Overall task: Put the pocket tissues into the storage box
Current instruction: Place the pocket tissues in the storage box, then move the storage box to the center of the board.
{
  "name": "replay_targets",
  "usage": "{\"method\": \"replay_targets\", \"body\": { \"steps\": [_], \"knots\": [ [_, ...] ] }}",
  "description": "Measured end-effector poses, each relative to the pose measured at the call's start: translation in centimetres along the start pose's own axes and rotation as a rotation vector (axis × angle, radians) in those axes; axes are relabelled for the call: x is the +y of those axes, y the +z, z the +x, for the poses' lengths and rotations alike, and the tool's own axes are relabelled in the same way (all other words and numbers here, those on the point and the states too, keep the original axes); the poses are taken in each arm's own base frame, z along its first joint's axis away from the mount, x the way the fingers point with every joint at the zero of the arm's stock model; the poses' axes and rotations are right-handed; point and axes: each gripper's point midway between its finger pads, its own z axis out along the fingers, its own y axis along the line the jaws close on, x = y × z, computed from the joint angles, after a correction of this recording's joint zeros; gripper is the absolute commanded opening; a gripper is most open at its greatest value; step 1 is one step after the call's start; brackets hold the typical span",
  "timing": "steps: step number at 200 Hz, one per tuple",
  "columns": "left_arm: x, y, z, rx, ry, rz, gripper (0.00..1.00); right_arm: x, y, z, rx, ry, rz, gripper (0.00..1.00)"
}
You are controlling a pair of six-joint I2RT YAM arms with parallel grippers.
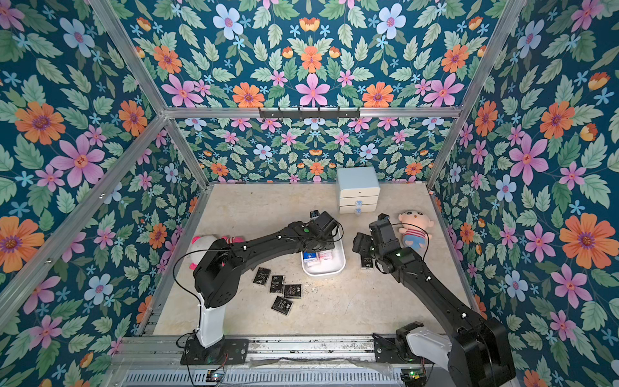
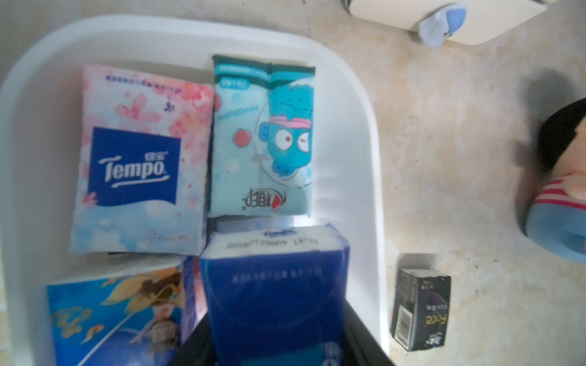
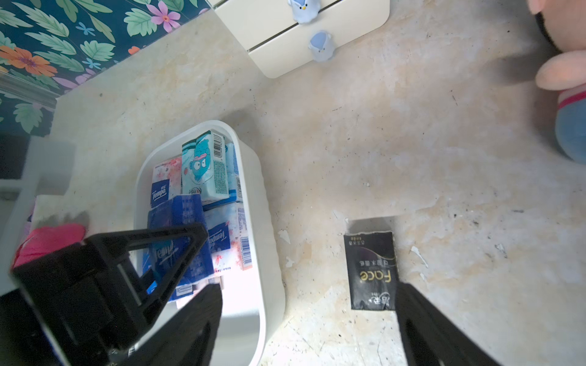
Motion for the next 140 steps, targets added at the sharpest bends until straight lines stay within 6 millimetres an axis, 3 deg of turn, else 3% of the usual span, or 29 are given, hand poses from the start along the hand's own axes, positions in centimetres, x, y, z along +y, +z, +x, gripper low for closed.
{"method": "replay_targets", "body": {
  "steps": [26,44,67,86,111,127,140],
  "knots": [
    [0.6,0.3,0.6,0.016,0.009,-0.031,0.65,-0.1,0.3,0.2,0.013,0.003,0.004,0.89],
    [0.6,0.4,0.6,0.019,0.009,-0.036,0.68,0.0,0.5,0.4,0.022,0.003,0.002,0.88],
    [0.3,-0.3,-0.1,-0.004,0.005,-0.029,0.70,0.3,1.2,0.8,0.048,0.005,-0.013,0.75],
    [-0.1,-1.7,-1.1,-0.031,-0.003,-0.012,0.70,0.9,2.0,1.5,0.088,0.005,-0.048,0.62],
    [-0.3,-4.4,-2.8,-0.089,-0.025,0.011,0.72,2.1,3.3,2.3,0.139,0.002,-0.110,0.58],
    [0.7,-6.2,-3.9,-0.128,-0.047,0.012,0.72,2.8,4.3,2.7,0.180,-0.009,-0.133,0.56],
    [2.6,-7.1,-4.8,-0.154,-0.076,-0.002,0.73,3.5,5.1,2.7,0.201,-0.030,-0.144,0.54]
  ]
}}
